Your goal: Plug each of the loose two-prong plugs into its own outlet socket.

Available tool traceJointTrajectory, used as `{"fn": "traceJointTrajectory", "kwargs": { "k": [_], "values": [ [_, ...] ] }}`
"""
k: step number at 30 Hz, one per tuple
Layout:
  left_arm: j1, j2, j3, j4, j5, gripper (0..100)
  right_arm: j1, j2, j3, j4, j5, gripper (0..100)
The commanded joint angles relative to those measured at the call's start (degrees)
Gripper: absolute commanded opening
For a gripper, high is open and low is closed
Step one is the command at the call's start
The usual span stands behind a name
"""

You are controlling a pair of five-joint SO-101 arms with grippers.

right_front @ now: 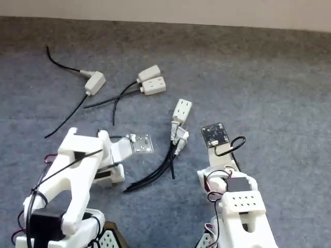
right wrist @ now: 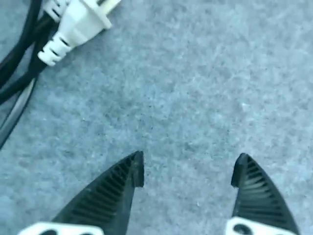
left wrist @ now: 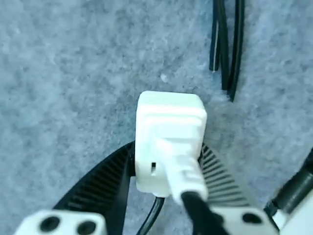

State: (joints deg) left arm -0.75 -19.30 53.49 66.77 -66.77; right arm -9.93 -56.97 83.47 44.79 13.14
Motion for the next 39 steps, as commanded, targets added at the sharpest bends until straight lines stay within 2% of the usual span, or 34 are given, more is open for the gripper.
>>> {"fn": "traceJointTrajectory", "kwargs": {
  "k": [1,5,12,17,21,31,35,39],
  "values": [
    [-5.14,-1.19,-10.86,10.9,-3.96,2,-0.57,-0.66,-0.31,-0.75,0.44,27.9],
    [-9.63,-1.1,-23.25,17.41,-2.46,2,-0.57,-0.66,-0.31,-0.84,0.44,27.9],
    [-12.97,4.09,-40.66,15.91,11.6,3,-0.57,-0.66,1.54,-2.86,0.53,27.9],
    [-13.41,19.3,-55.78,15.74,23.12,3,-0.57,-0.75,1.54,-3.12,0.35,27.9],
    [-15.43,34.95,-75.3,16.18,29.36,3,-0.57,-0.92,1.54,-3.12,0.35,27.9],
    [-25.1,70.46,-122.24,20.04,33.41,3,-0.57,-1.01,1.54,-3.12,0.53,27.9],
    [-25.8,82.15,-134.73,20.13,33.49,4,-0.57,-1.01,1.54,-3.12,0.53,27.9],
    [-25.19,89.71,-141.76,20.31,33.58,6,-0.57,-1.01,1.54,-3.21,0.35,27.9]
  ]
}}
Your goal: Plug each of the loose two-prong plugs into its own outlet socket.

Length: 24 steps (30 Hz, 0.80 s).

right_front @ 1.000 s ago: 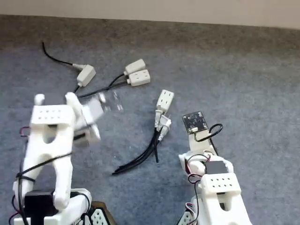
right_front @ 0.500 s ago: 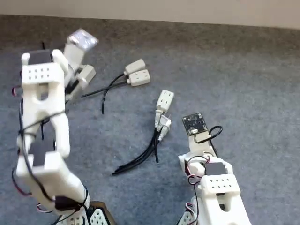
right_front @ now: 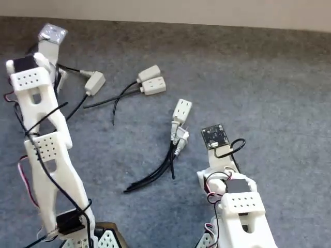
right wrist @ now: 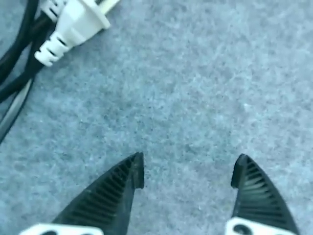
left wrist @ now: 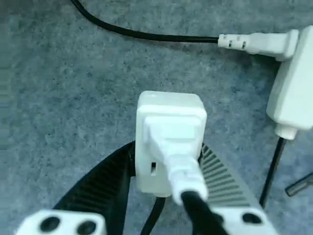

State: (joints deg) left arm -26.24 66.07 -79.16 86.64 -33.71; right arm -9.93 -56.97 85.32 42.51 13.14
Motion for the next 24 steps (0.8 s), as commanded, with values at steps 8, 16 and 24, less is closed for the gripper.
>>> {"fn": "traceJointTrajectory", "kwargs": {
  "k": [8,16,24],
  "values": [
    [0.48,7.52,-9.89,2.37,1.93,27,-0.57,-1.01,-0.31,-0.92,0.26,27.9],
    [-0.13,3.21,-16.22,2.37,1.93,28,-0.57,-1.01,-0.31,-0.92,0.26,27.9],
    [6.2,-7.52,-16.13,6.95,4.13,28,-0.57,-0.66,-0.22,-2.51,0.26,27.9]
  ]
}}
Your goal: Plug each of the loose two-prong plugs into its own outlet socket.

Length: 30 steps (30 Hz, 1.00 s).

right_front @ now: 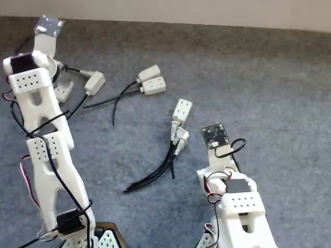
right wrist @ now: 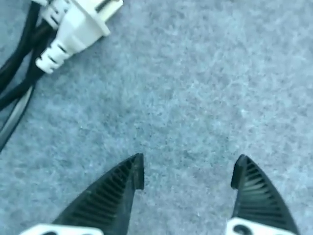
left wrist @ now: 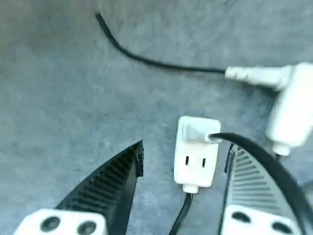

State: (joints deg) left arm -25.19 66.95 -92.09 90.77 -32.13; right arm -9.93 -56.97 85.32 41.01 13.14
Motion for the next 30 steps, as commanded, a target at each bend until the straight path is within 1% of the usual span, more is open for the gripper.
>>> {"fn": "traceJointTrajectory", "kwargs": {
  "k": [1,4,8,12,15,20,26,30],
  "values": [
    [6.64,-9.63,-3.21,3.78,3.16,28,-0.57,-0.66,-0.22,-1.01,0.26,27.9],
    [11.74,-12.62,-3.21,6.51,3.43,28,-0.57,-0.66,-0.22,-1.01,0.26,27.9],
    [18.77,-13.14,-2.77,7.21,2.73,28,-0.57,-0.75,-0.22,-1.01,0.26,27.9],
    [26.59,-11.47,1.36,6.86,-5.27,28,-0.31,-1.01,-0.22,-0.84,0.26,27.9],
    [31.08,-9.01,2.86,6.33,-8.0,28,-0.13,-1.1,-0.22,-0.75,0.26,27.9],
    [32.48,-5.41,3.56,0.18,-8.88,28,0.31,-1.1,-0.31,-0.75,0.26,27.9],
    [32.04,2.95,3.38,-7.12,-11.25,28,0.31,-1.1,-0.4,-0.66,0.26,27.9],
    [31.16,7.25,3.12,-10.99,-11.25,28,0.13,-1.1,-0.31,-0.66,0.26,27.9]
  ]
}}
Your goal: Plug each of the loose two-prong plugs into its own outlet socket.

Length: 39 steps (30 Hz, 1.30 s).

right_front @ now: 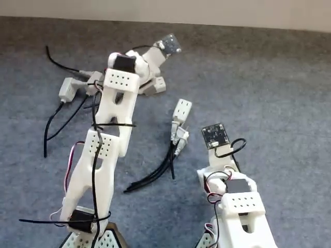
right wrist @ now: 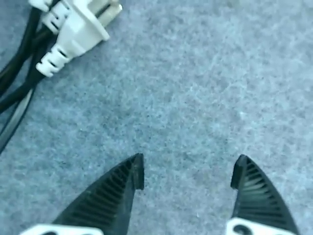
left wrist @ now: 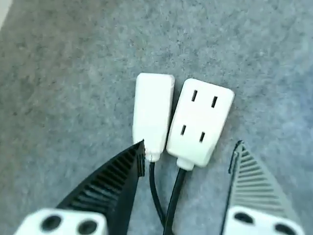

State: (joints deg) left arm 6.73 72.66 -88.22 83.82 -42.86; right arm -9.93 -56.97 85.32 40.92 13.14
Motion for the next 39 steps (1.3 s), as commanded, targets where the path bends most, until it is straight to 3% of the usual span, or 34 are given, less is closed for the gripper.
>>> {"fn": "traceJointTrajectory", "kwargs": {
  "k": [1,8,18,23,28,31,39],
  "values": [
    [-0.84,2.33,-0.75,-5.01,-0.53,28,0.13,-1.1,-0.4,-0.57,0.26,27.9],
    [-1.45,6.37,-0.48,-9.93,-0.53,28,0.13,-1.1,-0.4,-0.57,0.26,27.9],
    [-0.57,9.54,-0.75,-8.97,-0.26,28,0.31,-1.1,-0.4,-0.57,0.26,27.9],
    [-0.4,8.31,-4.09,0.79,-0.44,27,0.22,-1.1,-0.4,-0.57,0.26,27.9],
    [0.04,8.75,-7.08,8.53,-3.6,15,0.22,-1.1,-0.4,-0.57,0.26,27.9],
    [0.66,8.4,-7.16,14.07,-5.98,13,0.13,-1.1,-0.4,-0.66,0.26,27.9],
    [-1.01,2.95,-7.16,13.63,-5.98,13,0.13,-1.1,-0.4,-0.66,0.26,27.9]
  ]
}}
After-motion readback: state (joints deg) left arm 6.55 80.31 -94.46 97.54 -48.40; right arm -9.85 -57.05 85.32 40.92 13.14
